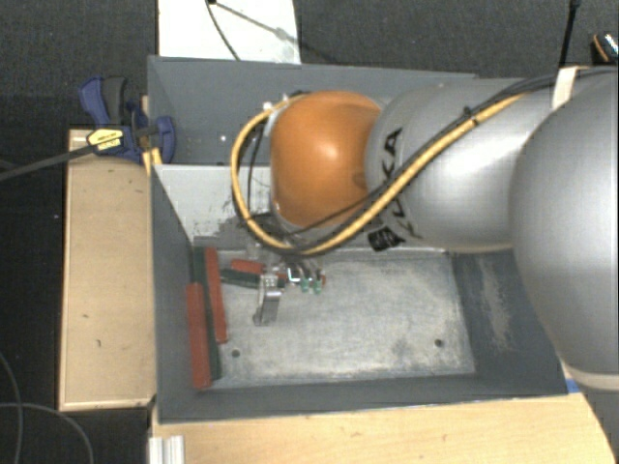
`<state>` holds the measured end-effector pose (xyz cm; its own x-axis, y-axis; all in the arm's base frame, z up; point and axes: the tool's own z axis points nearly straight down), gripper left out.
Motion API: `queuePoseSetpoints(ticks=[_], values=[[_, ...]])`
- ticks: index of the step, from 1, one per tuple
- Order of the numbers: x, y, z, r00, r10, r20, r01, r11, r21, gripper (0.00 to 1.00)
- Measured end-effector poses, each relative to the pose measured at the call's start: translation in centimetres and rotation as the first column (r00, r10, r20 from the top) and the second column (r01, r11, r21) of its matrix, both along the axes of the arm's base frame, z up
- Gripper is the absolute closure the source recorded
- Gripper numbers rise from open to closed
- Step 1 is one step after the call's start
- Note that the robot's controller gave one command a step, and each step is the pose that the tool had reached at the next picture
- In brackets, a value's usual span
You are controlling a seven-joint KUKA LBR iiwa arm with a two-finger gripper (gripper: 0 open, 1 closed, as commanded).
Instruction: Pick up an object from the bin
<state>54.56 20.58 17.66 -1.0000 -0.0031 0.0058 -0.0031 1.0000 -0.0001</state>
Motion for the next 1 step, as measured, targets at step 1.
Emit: queuePoseSetpoints(ticks=[1], values=[[4.29,0.08,-11.05,1.000,-0.010,0.002,0.010,1.000,0.000,0.00]])
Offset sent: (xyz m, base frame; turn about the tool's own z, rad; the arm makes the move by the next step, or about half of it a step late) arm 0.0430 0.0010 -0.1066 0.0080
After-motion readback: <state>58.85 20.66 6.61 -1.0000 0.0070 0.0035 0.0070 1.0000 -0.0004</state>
